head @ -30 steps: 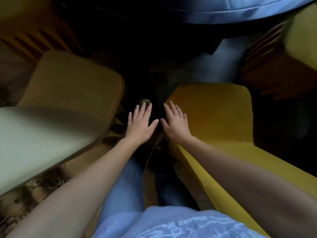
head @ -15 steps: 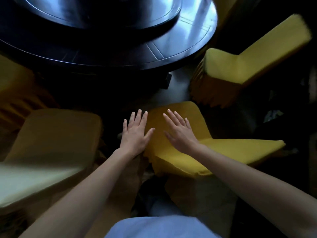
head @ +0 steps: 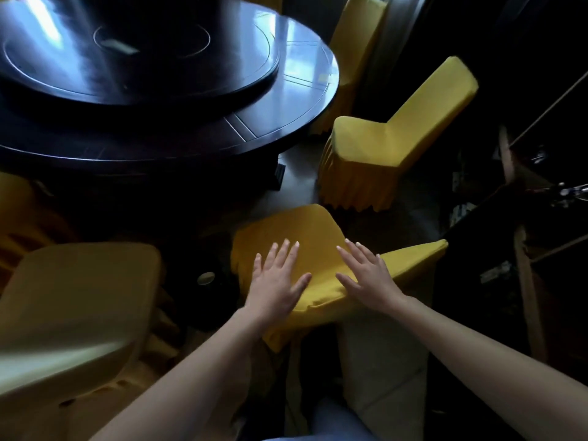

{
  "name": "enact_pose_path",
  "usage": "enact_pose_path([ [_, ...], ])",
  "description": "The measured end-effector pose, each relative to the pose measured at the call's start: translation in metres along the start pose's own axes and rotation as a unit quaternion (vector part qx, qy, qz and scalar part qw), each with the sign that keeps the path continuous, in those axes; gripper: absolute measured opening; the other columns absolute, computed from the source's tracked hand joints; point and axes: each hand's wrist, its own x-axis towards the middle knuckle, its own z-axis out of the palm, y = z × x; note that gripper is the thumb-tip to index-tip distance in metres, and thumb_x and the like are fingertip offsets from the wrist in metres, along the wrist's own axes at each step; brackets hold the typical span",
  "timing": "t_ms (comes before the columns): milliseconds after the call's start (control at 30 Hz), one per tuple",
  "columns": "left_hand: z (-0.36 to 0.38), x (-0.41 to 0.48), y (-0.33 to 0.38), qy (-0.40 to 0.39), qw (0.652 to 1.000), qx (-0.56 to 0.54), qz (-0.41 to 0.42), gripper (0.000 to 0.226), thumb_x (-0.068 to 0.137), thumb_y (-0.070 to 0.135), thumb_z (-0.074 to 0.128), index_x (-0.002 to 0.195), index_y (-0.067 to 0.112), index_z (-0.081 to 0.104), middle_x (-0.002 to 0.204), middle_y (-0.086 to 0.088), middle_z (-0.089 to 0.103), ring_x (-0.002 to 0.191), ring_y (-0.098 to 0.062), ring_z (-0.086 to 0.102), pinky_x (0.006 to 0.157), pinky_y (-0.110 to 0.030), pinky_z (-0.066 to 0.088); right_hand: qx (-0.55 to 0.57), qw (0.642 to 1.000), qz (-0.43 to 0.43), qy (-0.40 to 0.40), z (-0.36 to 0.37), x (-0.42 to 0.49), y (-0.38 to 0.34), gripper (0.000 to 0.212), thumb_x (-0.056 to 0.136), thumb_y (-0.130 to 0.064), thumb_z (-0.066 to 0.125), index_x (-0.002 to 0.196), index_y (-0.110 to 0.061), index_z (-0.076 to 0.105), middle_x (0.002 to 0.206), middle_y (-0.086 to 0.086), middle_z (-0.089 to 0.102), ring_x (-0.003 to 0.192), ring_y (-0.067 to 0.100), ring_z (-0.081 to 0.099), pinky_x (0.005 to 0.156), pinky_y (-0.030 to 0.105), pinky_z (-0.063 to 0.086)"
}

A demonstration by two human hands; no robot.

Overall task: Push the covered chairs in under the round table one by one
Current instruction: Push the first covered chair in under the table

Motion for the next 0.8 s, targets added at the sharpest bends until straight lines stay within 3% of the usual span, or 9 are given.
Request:
enact_pose_path([
  [67,0.017,-0.001,0.013,-0.051,0.999,-0.017,-0.006,0.068,0.092,0.06,0.024,0.149,0.029,0.005,0.159,0.005,0.003,0.146,-0.016,-0.004,0.117,-0.045,-0.008,0.005,1.0,-0.004,-0.005,-0.001,-0.003,0.02,0.061,0.095,-0.056,0.03,0.149,-0.031,0.018,0.16,-0.006,0.008,0.148,0.013,0.0,0.118,0.049,0.003],
  [133,0.033,0.0,0.03,-0.103,0.993,-0.051,0.001,0.068,0.091,0.063,0.025,0.149,0.031,0.012,0.159,0.005,0.011,0.146,-0.015,0.005,0.118,-0.046,-0.003,-0.009,0.999,-0.035,-0.004,-0.005,-0.004,0.042,0.077,0.084,-0.075,0.01,0.148,-0.033,0.023,0.159,-0.008,0.014,0.147,0.012,0.004,0.118,0.048,0.002],
  [200,0.046,0.003,0.047,-0.133,0.986,-0.098,0.014,0.064,0.089,0.064,0.032,0.145,0.032,0.026,0.152,0.006,0.032,0.138,-0.013,0.029,0.114,-0.038,0.019,-0.021,0.997,-0.074,-0.005,-0.01,-0.003,0.067,0.094,0.072,-0.082,-0.007,0.145,-0.036,0.03,0.157,-0.009,0.023,0.147,0.01,0.009,0.119,0.046,0.0],
  [233,0.052,0.004,0.054,-0.126,0.986,-0.109,0.015,0.061,0.087,0.064,0.038,0.14,0.034,0.035,0.144,0.006,0.044,0.128,-0.012,0.042,0.105,-0.031,0.031,-0.029,0.995,-0.093,-0.006,-0.014,-0.002,0.081,0.095,0.071,-0.083,-0.008,0.142,-0.037,0.034,0.155,-0.01,0.027,0.146,0.009,0.011,0.119,0.046,-0.001],
  [300,0.058,0.005,0.065,-0.074,0.993,-0.092,-0.002,0.058,0.082,0.068,0.046,0.13,0.037,0.047,0.128,0.01,0.057,0.111,-0.009,0.053,0.087,-0.022,0.041,-0.042,0.991,-0.127,-0.015,-0.026,0.001,0.112,0.092,0.072,-0.085,-0.004,0.137,-0.039,0.042,0.152,-0.012,0.033,0.146,0.009,0.012,0.119,0.046,-0.004],
  [467,0.067,0.013,0.08,0.006,0.998,-0.032,-0.045,0.069,0.069,0.082,0.043,0.115,0.034,0.06,0.11,0.017,0.064,0.094,-0.004,0.059,0.076,-0.023,0.05,-0.033,0.987,-0.156,0.011,-0.039,0.004,0.186,0.088,0.067,-0.092,0.018,0.129,-0.038,0.052,0.149,-0.009,0.037,0.145,0.011,0.008,0.118,0.045,-0.008],
  [700,0.074,0.015,0.085,0.074,0.995,-0.041,-0.061,0.082,0.066,0.09,0.026,0.101,0.031,0.071,0.093,0.015,0.071,0.076,-0.001,0.063,0.065,-0.026,0.055,-0.001,0.978,-0.198,0.07,-0.026,0.021,0.21,0.072,0.07,-0.086,0.033,0.109,-0.034,0.065,0.138,-0.005,0.05,0.14,0.019,0.028,0.116,0.051,0.01],
  [800,0.075,0.016,0.089,0.088,0.993,-0.037,-0.067,0.086,0.066,0.091,0.019,0.098,0.031,0.072,0.089,0.013,0.072,0.073,-0.004,0.064,0.062,-0.028,0.054,0.01,0.974,-0.21,0.087,-0.024,0.024,0.213,0.073,0.073,-0.086,0.029,0.106,-0.033,0.067,0.134,-0.004,0.054,0.136,0.02,0.035,0.113,0.053,0.016],
])
